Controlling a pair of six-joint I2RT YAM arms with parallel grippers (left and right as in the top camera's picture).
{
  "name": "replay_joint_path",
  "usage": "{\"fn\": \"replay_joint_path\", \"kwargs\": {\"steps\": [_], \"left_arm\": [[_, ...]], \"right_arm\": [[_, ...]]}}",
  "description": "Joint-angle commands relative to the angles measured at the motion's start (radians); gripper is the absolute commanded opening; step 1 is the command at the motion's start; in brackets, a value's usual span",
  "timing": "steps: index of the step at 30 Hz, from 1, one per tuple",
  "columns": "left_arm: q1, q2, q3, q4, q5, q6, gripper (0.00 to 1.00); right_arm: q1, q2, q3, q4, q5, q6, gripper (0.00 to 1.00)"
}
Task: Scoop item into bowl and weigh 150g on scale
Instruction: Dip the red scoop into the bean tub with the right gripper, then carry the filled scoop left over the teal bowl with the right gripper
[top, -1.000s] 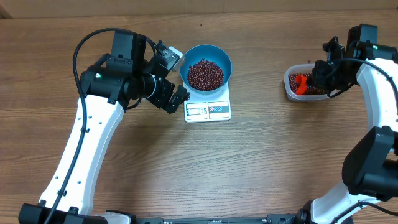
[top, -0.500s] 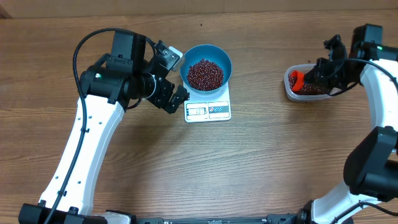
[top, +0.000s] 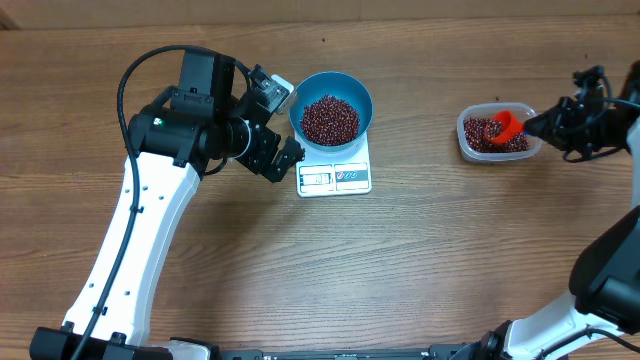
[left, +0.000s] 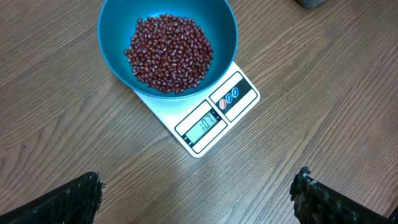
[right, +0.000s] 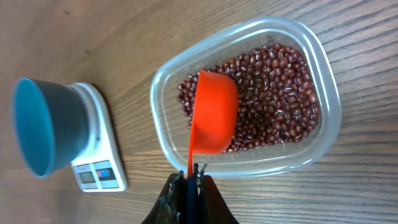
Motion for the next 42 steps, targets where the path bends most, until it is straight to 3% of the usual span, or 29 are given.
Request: {"fn": "replay_joint_path", "kwargs": {"steps": [1, 9, 21, 30, 42], "left_arm": [[0.004, -0.023, -0.005, -0.003, -0.007, 0.021, 0.99], [0.004, -0.022, -0.005, -0.003, -0.007, 0.021, 1.00], [0.004, -0.022, -0.005, -0.003, -0.007, 0.021, 1.00], [0.004, -0.022, -0.005, -0.003, -0.007, 0.021, 0.99], [0.004, -0.022, -0.005, -0.003, -0.007, 0.021, 0.99]], "right_arm": [[-0.047, 0.004, -0.010, -0.003, -0.140, -0.028, 0.04], [-0.116, 0.004, -0.010, -0.073, -0.292, -0.119, 0.04], [-0.082, 0.004, -0.007, -0.152, -0.425, -0.185, 0.04], [0.040, 0.004, 0.012, -0.168, -0.433, -0.184, 0.04], [0.304, 0.004, 0.192, -0.174, -0.432, -0.114, 0.04]]}}
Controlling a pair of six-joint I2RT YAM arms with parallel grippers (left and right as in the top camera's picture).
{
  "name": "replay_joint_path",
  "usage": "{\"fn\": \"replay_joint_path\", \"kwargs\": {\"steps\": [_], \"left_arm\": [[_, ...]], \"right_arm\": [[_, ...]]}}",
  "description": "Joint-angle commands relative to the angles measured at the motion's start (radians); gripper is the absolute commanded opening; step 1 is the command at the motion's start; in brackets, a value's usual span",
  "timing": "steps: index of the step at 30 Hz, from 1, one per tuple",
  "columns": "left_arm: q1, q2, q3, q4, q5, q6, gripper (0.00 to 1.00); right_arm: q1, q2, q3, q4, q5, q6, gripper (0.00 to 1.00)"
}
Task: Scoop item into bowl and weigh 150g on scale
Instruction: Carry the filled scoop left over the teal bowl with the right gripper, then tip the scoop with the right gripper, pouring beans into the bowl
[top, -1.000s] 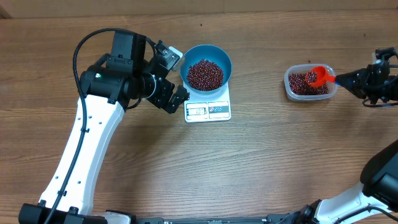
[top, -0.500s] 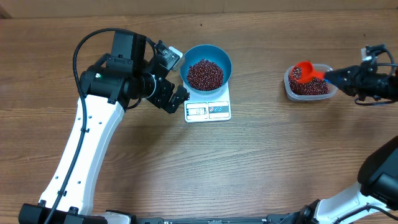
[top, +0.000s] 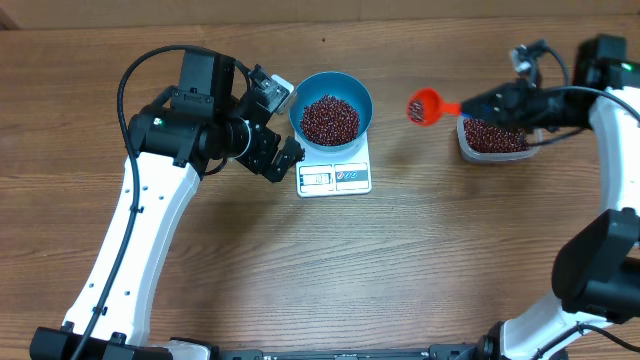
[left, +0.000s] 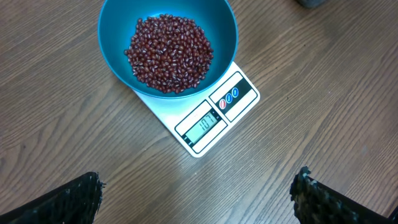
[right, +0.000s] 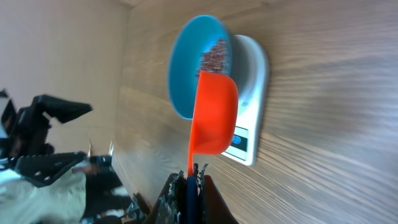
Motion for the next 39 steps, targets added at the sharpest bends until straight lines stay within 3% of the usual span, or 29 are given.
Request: {"fn": "replay_joint_path", "kwargs": {"steps": [1, 9, 24, 31, 39], "left_arm": [[0.004, -0.022, -0.005, -0.003, -0.007, 0.021, 1.00], [0.004, -0.022, -0.005, -0.003, -0.007, 0.021, 1.00], [0.004, -0.022, -0.005, -0.003, -0.007, 0.021, 1.00], [0.004, -0.022, -0.005, -0.003, -0.007, 0.021, 1.00], [0.004, -0.022, -0.005, -0.003, -0.007, 0.021, 1.00]], "right_arm": [[0.088, 0.002, 0.080, 0.028, -0.031, 0.048, 0.04], [0.282, 0.002, 0.152, 0.159, 0.253, 0.233, 0.04], [0.690, 0.002, 0.248, 0.199, 1.127, 0.240, 0.04], [0.786, 0.002, 0.248, 0.218, 1.326, 0.237, 0.04], [0.817, 0.002, 0.248, 0.229, 1.348, 0.232, 0.04]]}}
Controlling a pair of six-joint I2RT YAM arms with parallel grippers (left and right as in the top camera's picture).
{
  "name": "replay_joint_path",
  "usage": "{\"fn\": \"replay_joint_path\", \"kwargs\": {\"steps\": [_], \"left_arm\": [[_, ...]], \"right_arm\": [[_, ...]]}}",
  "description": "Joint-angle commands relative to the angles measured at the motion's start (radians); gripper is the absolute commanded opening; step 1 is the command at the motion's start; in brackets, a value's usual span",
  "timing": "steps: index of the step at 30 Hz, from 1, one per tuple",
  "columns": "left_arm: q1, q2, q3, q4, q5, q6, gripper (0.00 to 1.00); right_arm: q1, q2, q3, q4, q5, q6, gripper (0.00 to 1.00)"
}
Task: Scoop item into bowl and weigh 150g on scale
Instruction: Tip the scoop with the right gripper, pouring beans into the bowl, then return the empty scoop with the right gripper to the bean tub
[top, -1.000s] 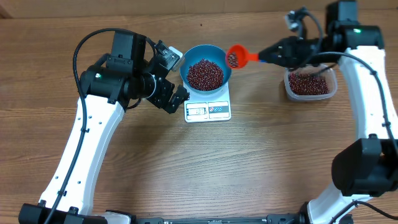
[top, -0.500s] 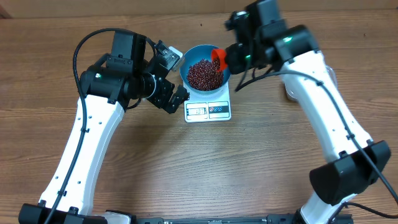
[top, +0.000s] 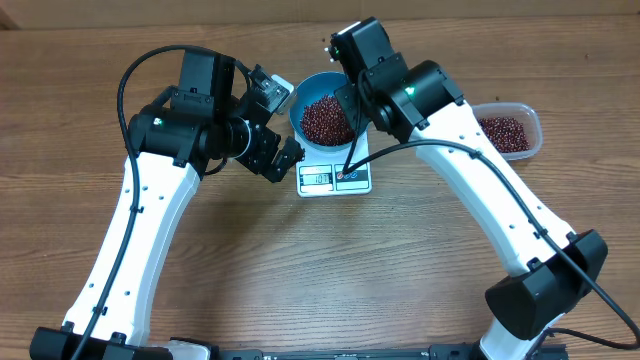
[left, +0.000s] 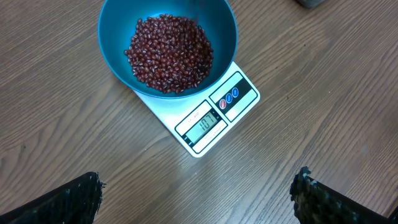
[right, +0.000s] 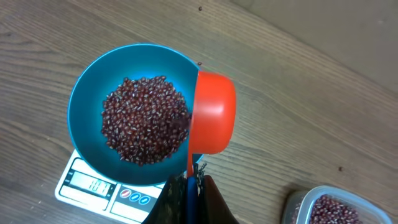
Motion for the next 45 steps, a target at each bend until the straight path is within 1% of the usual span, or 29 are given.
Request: {"fn": "replay_joint_path", "kwargs": {"steps": [1, 12, 17, 23, 28, 31, 34, 38, 42, 45], "left_arm": [[0.004, -0.022, -0.005, -0.003, -0.007, 0.019, 1.00], [0.004, -0.022, -0.005, -0.003, -0.007, 0.019, 1.00], [0.004, -0.022, -0.005, -0.003, -0.007, 0.019, 1.00], [0.004, -0.022, -0.005, -0.003, -0.007, 0.019, 1.00], [0.004, -0.022, -0.005, -0.003, -0.007, 0.019, 0.99], [0.004, -0.022, -0.005, -0.003, -0.007, 0.019, 1.00], [0.004, -0.022, -0.005, -0.003, -0.007, 0.019, 0.99], [0.004, -0.022, -0.005, -0.003, -0.007, 0.019, 1.00], [0.004, -0.022, -0.005, -0.003, -0.007, 0.019, 1.00], [0.004, -0.022, -0.005, -0.003, -0.007, 0.019, 1.00]], "right_arm": [[0.006, 0.001, 0.035, 0.007, 0.045, 0.000, 0.04], [0.002, 0.001, 0.038, 0.011, -0.001, 0.001, 0.04], [-0.051, -0.002, 0.101, -0.028, -0.104, 0.005, 0.04], [-0.206, -0.027, 0.186, -0.126, -0.230, 0.005, 0.04], [-0.394, -0.054, 0.190, -0.194, -0.375, 0.002, 0.04], [-0.520, -0.055, 0.188, -0.259, -0.385, -0.001, 0.04], [-0.641, -0.053, 0.176, -0.314, -0.381, -0.004, 0.04], [-0.765, -0.051, 0.147, -0.350, -0.388, -0.031, 0.04], [-0.856, -0.051, 0.076, -0.343, -0.500, -0.129, 0.04], [-0.896, -0.051, 0.004, -0.323, -0.535, -0.175, 0.04]]}}
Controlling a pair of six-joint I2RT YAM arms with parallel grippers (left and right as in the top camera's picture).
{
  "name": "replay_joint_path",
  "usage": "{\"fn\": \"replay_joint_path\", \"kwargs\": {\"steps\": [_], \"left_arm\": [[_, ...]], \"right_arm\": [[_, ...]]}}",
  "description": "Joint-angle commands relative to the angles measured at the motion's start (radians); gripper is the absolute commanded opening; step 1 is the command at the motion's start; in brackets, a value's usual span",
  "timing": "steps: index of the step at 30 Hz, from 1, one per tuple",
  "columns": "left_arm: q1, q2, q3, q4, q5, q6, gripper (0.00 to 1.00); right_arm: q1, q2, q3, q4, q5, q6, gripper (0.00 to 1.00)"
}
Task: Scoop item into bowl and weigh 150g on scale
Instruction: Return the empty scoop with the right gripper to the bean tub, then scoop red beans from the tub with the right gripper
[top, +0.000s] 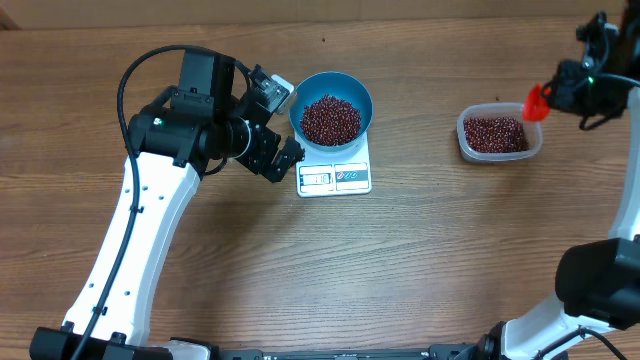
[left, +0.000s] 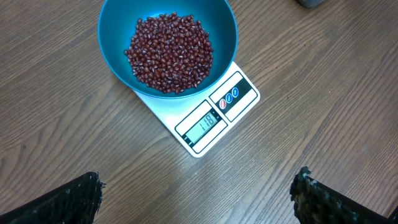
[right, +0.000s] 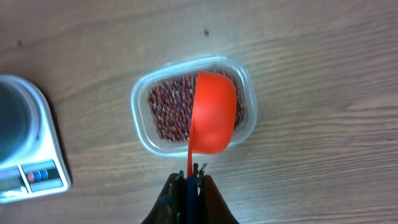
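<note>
A blue bowl (top: 331, 112) heaped with red beans stands on the white scale (top: 334, 176); its display (left: 203, 125) reads about 118. At the right, a clear tub (top: 499, 135) holds more beans. My right gripper (right: 191, 176) is shut on the handle of the orange scoop (right: 214, 112), which hangs above the tub (right: 193, 106); the scoop's inside does not show. The same scoop (top: 537, 101) appears beside the tub's far right corner in the overhead view. My left gripper (left: 199, 190) is open just left of the scale, holding nothing.
Bare wooden table (top: 400, 270) surrounds the scale and the tub. My left arm (top: 165, 200) stretches along the left side, from the table's front edge to the scale.
My right gripper, with the scoop, was at the bowl's right rim and is now back above the bean tub. The scale reading rose from about 101 to about 118, and the heap looks fuller.
The scoop first sat in the tub's beans. It was then held between tub and bowl with beans in it, then at the bowl's rim. The scale now shows more weight, and the scoop hangs over the tub again. My left arm stayed put.
</note>
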Motion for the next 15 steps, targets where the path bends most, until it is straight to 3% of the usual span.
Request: {"fn": "replay_joint_path", "kwargs": {"steps": [1, 15], "left_arm": [[0.004, -0.022, -0.005, -0.003, -0.007, 0.019, 1.00], [0.004, -0.022, -0.005, -0.003, -0.007, 0.019, 0.99]], "right_arm": [[-0.029, -0.031, -0.087, 0.027, -0.084, -0.093, 0.04], [-0.035, -0.030, -0.393, 0.316, -0.034, -0.142, 0.04]]}}
